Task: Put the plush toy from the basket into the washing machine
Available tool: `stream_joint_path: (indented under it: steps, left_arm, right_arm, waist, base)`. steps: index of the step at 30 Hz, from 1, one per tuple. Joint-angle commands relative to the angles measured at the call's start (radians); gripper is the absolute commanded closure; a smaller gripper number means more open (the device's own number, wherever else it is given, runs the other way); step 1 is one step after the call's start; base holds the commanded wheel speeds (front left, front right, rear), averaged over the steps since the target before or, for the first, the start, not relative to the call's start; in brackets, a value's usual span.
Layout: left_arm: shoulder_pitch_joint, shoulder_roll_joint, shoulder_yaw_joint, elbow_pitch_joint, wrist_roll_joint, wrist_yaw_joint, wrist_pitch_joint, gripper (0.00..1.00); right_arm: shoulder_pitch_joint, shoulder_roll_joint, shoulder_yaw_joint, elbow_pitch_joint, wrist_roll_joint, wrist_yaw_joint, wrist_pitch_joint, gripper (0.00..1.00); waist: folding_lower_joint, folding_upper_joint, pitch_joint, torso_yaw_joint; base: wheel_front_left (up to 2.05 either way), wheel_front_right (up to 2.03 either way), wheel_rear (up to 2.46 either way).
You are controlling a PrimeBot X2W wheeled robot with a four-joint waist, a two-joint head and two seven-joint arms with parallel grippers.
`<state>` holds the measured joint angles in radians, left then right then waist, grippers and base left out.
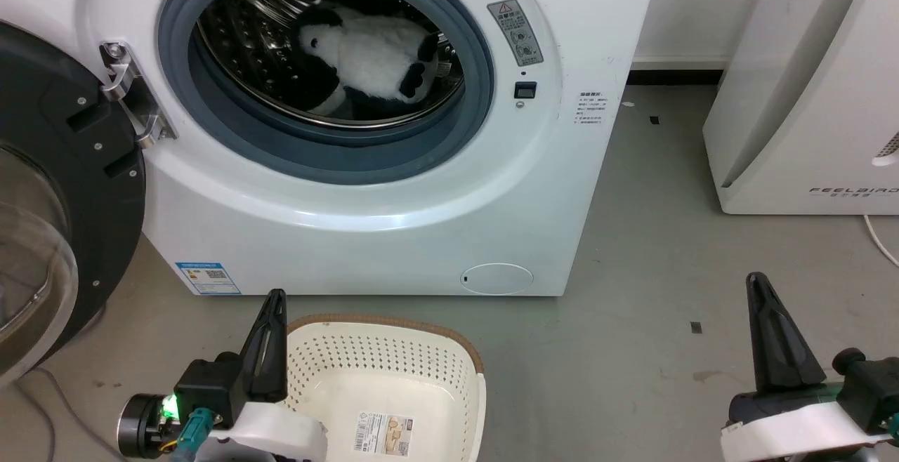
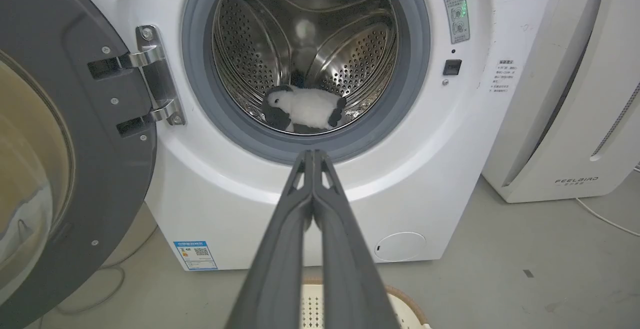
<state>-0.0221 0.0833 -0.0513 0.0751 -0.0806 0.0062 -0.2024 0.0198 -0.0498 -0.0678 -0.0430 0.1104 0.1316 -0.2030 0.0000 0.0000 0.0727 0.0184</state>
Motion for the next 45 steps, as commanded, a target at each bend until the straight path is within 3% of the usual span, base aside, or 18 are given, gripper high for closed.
stream_joint_path:
  steps: [1,45]
  left_arm:
    - [0.005,-0.002,0.004,-0.006,0.011,-0.001,0.005,1.00]
    - [0.013,-0.016,0.026,-0.038,0.043,-0.003,0.097,1.00]
  right_arm:
    - [-0.004,0.000,0.003,0.004,-0.008,0.000,0.005,1.00]
    - [-0.011,0.000,0.033,0.022,-0.056,-0.001,0.098,1.00]
  waist:
    - [0.0000,0.0000,-0.001,0.000]
    - [0.0000,0.0000,-0.034,-0.009]
  base:
    - [0.00,0.00,0.00]
    - [0.00,0.00,0.00]
